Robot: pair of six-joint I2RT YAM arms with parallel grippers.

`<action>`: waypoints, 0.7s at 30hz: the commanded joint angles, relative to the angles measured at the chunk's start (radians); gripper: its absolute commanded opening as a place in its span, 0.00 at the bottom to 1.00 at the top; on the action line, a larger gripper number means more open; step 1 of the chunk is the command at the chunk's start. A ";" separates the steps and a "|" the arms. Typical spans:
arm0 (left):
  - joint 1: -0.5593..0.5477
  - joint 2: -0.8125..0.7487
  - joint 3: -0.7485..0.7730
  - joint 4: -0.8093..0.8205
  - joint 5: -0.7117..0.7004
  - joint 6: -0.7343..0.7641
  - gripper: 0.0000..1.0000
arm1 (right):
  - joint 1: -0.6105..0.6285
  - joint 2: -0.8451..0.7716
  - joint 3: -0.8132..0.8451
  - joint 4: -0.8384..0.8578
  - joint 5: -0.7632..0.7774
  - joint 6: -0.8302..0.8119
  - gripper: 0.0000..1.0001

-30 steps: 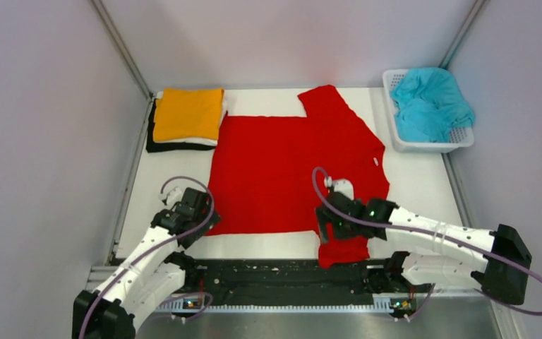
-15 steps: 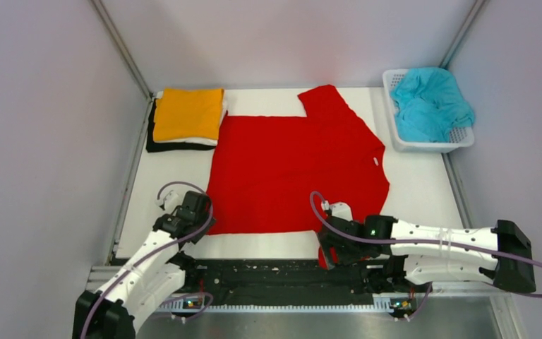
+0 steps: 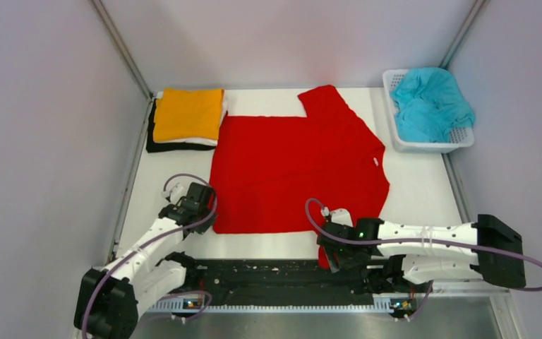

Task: Fold and stack the t-shirts
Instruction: Grab the side of the flattened tshirt closest away from the robot with both arms

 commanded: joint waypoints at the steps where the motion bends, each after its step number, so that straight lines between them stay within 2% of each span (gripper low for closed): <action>1: 0.002 -0.070 -0.006 -0.028 -0.004 0.012 0.00 | -0.050 0.058 -0.019 0.056 0.089 0.003 0.62; 4: 0.002 -0.095 -0.004 -0.053 -0.014 0.009 0.00 | -0.097 0.082 -0.036 0.107 0.093 -0.039 0.55; 6: 0.002 -0.108 -0.002 -0.064 -0.016 0.009 0.00 | -0.102 0.096 -0.039 0.121 0.107 -0.057 0.45; 9: 0.002 -0.125 -0.005 -0.072 -0.002 0.004 0.00 | -0.103 0.103 -0.035 0.110 0.116 -0.063 0.16; 10: 0.001 -0.130 -0.005 -0.076 0.005 0.001 0.00 | -0.102 0.099 -0.028 0.097 0.101 -0.062 0.03; 11: 0.001 -0.137 -0.004 -0.083 0.015 -0.001 0.00 | -0.102 0.090 -0.009 0.074 0.060 -0.065 0.00; 17: 0.002 -0.218 0.022 -0.209 0.023 -0.020 0.00 | -0.075 -0.078 0.084 -0.126 -0.168 -0.059 0.00; 21: 0.002 -0.302 0.048 -0.331 0.029 -0.043 0.00 | -0.010 -0.177 0.100 -0.186 -0.279 0.026 0.00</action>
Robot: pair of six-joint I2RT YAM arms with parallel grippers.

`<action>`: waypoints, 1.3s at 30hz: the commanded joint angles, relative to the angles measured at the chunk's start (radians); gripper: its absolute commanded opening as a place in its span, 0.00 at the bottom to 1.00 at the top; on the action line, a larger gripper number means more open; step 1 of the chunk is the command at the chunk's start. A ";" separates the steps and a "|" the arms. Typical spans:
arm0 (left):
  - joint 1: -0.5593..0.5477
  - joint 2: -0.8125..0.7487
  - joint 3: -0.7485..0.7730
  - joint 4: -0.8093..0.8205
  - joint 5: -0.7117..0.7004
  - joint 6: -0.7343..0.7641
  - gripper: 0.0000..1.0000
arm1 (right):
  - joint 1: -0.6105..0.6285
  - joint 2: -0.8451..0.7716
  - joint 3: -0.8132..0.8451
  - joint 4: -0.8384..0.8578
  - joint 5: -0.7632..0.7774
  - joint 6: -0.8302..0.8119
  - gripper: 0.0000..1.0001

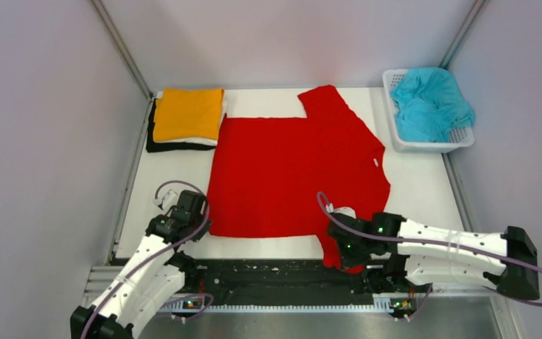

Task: Fold and stack the t-shirts
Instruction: Grab the side of the flattened tshirt closest away from the robot with both arms, then fold the flattened tshirt in 1/3 of the way

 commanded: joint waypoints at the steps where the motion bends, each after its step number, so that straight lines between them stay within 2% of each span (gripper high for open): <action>1: 0.002 -0.085 0.046 -0.161 0.004 -0.035 0.00 | 0.083 -0.084 0.054 -0.101 -0.163 0.096 0.00; 7: 0.001 -0.184 0.005 -0.193 0.081 -0.049 0.00 | 0.250 -0.060 0.058 -0.078 -0.187 0.194 0.00; 11: 0.002 -0.223 -0.005 -0.169 0.051 -0.046 0.00 | 0.243 -0.068 0.076 -0.125 -0.087 0.215 0.00; 14: 0.001 -0.210 -0.004 -0.126 0.023 -0.033 0.00 | 0.174 -0.053 0.113 -0.184 0.022 0.188 0.00; 17: 0.002 -0.148 0.010 -0.058 0.023 -0.021 0.00 | 0.061 -0.024 0.166 -0.187 0.105 0.080 0.00; 20: 0.001 -0.066 0.036 0.018 0.012 -0.010 0.00 | -0.045 0.023 0.260 -0.196 0.275 -0.003 0.00; 22: 0.002 -0.001 0.055 0.070 0.009 -0.004 0.00 | -0.076 0.057 0.323 -0.188 0.418 -0.025 0.00; 24: 0.002 0.070 0.089 0.109 0.002 0.008 0.00 | -0.107 0.091 0.361 -0.147 0.494 -0.074 0.00; 26: 0.004 0.138 0.139 0.105 -0.034 -0.003 0.00 | -0.173 0.118 0.369 -0.075 0.493 -0.190 0.00; 30: 0.013 0.235 0.222 0.104 -0.107 0.002 0.00 | -0.278 0.146 0.386 0.026 0.569 -0.302 0.00; 35: 0.052 0.329 0.268 0.175 -0.100 0.034 0.00 | -0.411 0.157 0.398 0.208 0.466 -0.526 0.00; 39: 0.074 0.413 0.300 0.213 -0.087 0.040 0.00 | -0.504 0.214 0.413 0.282 0.404 -0.613 0.00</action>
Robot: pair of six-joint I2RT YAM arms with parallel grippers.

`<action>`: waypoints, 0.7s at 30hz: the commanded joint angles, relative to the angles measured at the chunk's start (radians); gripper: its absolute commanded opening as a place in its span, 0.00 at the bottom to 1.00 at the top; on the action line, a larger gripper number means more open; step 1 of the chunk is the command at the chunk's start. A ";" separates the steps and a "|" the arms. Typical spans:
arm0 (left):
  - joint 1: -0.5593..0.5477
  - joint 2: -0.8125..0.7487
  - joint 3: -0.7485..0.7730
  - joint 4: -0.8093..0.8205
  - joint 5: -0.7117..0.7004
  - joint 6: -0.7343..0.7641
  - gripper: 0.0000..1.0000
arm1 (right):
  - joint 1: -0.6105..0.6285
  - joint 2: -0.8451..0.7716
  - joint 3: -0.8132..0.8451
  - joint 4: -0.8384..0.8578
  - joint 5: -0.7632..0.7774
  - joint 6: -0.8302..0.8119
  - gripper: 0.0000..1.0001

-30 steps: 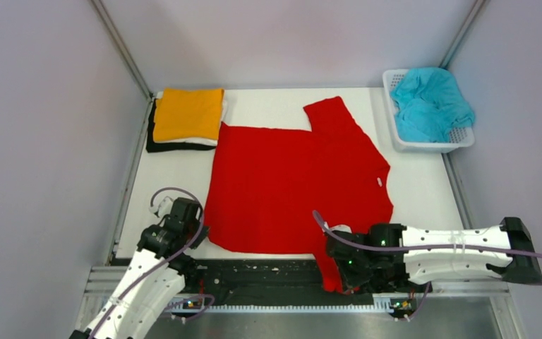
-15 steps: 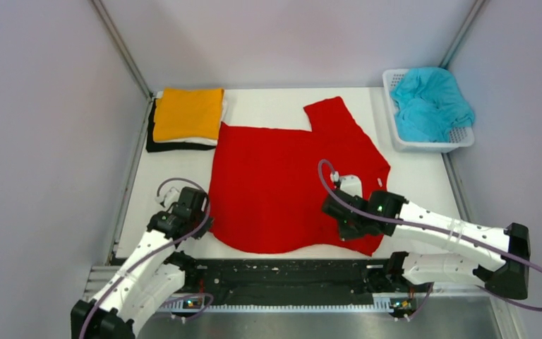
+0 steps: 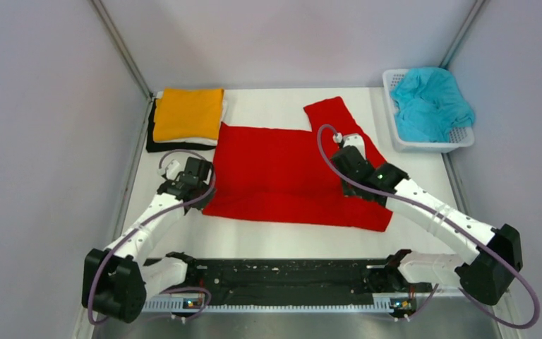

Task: Fold and stack the t-shirts
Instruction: Fold the flattened tshirt in 1/3 of the way

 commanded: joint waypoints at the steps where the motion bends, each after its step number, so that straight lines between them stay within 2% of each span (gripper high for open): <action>1: 0.024 0.072 0.056 0.083 -0.021 0.022 0.00 | -0.086 0.068 0.063 0.167 -0.052 -0.176 0.00; 11: 0.065 0.217 0.095 0.138 -0.026 0.038 0.00 | -0.156 0.343 0.207 0.260 -0.098 -0.308 0.00; 12: 0.068 0.230 0.100 0.137 -0.028 0.037 0.05 | -0.158 0.378 0.229 0.257 -0.082 -0.308 0.00; 13: 0.072 0.243 0.105 0.135 -0.033 0.033 0.16 | -0.160 0.416 0.249 0.256 -0.070 -0.309 0.00; 15: 0.078 0.260 0.119 0.131 -0.051 0.034 0.48 | -0.165 0.489 0.296 0.251 -0.035 -0.289 0.12; 16: 0.081 0.264 0.130 0.121 -0.063 0.034 0.61 | -0.168 0.525 0.322 0.243 -0.015 -0.275 0.21; 17: 0.083 0.265 0.146 0.107 -0.075 0.033 0.75 | -0.172 0.561 0.353 0.230 0.028 -0.255 0.36; 18: 0.083 0.262 0.164 0.092 -0.087 0.034 0.93 | -0.175 0.596 0.385 0.215 0.073 -0.230 0.47; 19: 0.085 0.253 0.179 0.078 -0.096 0.037 0.98 | -0.181 0.625 0.423 0.185 0.110 -0.199 0.56; 21: 0.084 0.224 0.199 0.062 -0.100 0.051 0.99 | -0.184 0.662 0.487 0.137 0.162 -0.140 0.66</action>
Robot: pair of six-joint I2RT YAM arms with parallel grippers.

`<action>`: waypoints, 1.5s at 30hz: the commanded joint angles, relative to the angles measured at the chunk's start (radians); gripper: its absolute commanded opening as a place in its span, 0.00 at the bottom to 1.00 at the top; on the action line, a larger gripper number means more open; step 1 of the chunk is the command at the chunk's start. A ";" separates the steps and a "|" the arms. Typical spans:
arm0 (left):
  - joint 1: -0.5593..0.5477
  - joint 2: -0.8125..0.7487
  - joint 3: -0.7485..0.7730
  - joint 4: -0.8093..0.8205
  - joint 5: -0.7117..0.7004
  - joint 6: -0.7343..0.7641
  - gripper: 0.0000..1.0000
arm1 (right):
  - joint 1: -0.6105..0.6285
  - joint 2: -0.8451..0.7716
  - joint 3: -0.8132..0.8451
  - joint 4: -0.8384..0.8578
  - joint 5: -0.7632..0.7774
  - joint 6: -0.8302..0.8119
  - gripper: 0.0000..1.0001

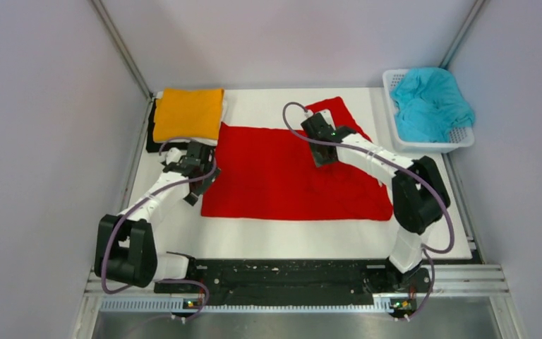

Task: Fold and stack the t-shirts
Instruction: Fold the flattened tshirt in 1/3 of the way

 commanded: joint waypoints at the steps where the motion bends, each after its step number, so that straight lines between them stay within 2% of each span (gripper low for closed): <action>1: 0.005 -0.064 0.084 -0.023 -0.057 0.023 0.99 | -0.023 0.058 0.151 -0.075 0.149 0.117 0.70; 3: 0.005 -0.100 0.080 -0.023 -0.036 0.046 0.99 | -0.022 0.009 0.108 -0.052 0.104 0.138 0.76; 4: 0.006 -0.114 0.075 -0.022 -0.013 0.060 0.99 | -0.022 -0.041 0.065 -0.032 0.070 0.147 0.90; 5: 0.005 -0.127 0.071 -0.019 0.022 0.080 0.99 | -0.021 -0.087 0.019 -0.006 0.030 0.155 0.98; 8: 0.004 -0.135 0.039 0.043 0.189 0.128 0.99 | -0.022 -0.226 -0.183 0.122 -0.188 0.183 0.99; 10: 0.002 -0.118 0.005 0.100 0.266 0.137 0.99 | -0.022 -0.284 -0.328 0.288 -0.398 0.200 0.99; 13: -0.003 -0.080 -0.044 0.195 0.370 0.145 0.99 | -0.022 -0.269 -0.423 0.398 -0.501 0.246 0.99; 17: -0.016 -0.012 -0.091 0.275 0.447 0.156 0.99 | -0.022 -0.184 -0.386 0.423 -0.430 0.248 0.99; 26: -0.016 0.125 -0.132 0.257 0.387 0.179 0.99 | -0.078 -0.006 -0.278 0.459 -0.252 0.206 0.99; 32: -0.016 0.127 -0.142 0.225 0.324 0.180 0.99 | -0.161 0.049 -0.158 0.547 -0.065 0.097 0.99; 35: -0.016 0.113 -0.145 0.206 0.307 0.181 0.99 | -0.218 0.069 -0.097 0.581 -0.091 0.084 0.99; 38: -0.016 0.090 -0.144 0.202 0.317 0.186 0.99 | -0.229 0.027 -0.091 0.539 -0.163 0.083 0.99; 41: -0.016 0.069 -0.133 0.206 0.340 0.196 0.99 | -0.218 -0.092 -0.199 0.513 -0.250 0.109 0.99; 45: -0.019 0.053 -0.104 0.203 0.358 0.206 0.99 | -0.144 -0.252 -0.374 0.474 -0.307 0.157 0.99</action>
